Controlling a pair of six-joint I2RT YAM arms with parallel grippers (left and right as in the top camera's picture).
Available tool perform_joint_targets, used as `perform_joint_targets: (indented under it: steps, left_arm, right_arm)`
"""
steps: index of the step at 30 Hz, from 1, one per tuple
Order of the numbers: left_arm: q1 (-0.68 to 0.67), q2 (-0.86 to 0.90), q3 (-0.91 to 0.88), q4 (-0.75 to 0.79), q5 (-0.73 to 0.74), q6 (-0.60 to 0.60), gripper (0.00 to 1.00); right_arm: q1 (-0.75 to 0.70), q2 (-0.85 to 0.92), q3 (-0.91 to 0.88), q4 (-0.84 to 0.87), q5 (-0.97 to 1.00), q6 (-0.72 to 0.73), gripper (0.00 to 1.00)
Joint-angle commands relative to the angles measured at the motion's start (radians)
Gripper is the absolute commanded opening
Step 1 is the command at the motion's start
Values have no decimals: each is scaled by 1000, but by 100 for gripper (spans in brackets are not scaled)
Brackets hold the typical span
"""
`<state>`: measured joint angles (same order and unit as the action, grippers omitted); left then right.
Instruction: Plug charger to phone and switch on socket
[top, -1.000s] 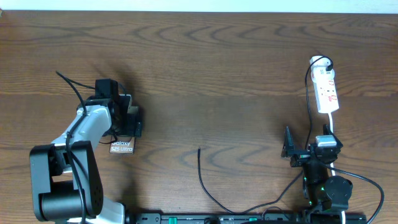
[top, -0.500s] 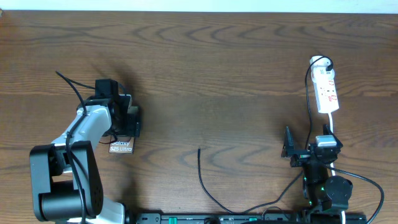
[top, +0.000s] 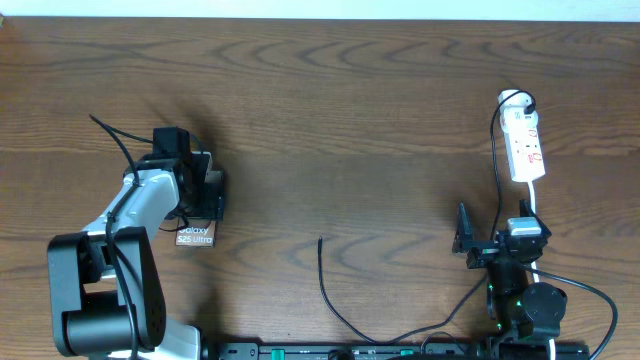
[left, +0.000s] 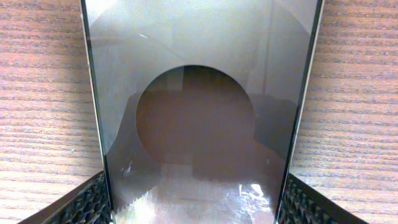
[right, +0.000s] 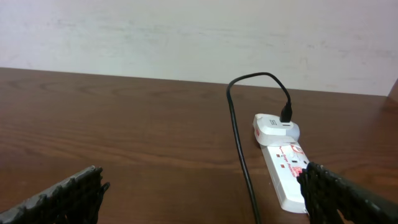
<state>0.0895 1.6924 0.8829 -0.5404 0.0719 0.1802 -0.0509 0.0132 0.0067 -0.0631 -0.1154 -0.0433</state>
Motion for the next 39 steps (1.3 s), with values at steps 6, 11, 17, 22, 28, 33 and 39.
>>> perform_joint_targets:
  steps: [6, 11, 17, 22, 28, 33, 39]
  left_arm:
    - [-1, 2, -29, -3, -9, -5, 68]
    - [-1, 3, -29, 1, -9, -5, 66]
    - [-1, 3, -29, 5, -9, -5, 58]
    - [-1, 3, -29, 5, -9, -5, 41]
    - [-1, 3, -29, 5, -9, -5, 19]
    - [-1, 3, -29, 8, -9, -5, 8]
    - [-1, 1, -26, 8, -9, -5, 7]
  right_arm:
    - [-7, -1, -1, -4, 4, 13, 99]
    - [-7, -1, -1, -5, 4, 13, 99]
    - [-7, -1, -1, -4, 4, 13, 99]
    - [-7, -1, -1, -4, 4, 13, 99]
    - [-7, -1, -1, -4, 4, 13, 99]
    - [-7, -1, -1, -5, 4, 13, 99]
    - [-7, -1, -1, -5, 4, 13, 99]
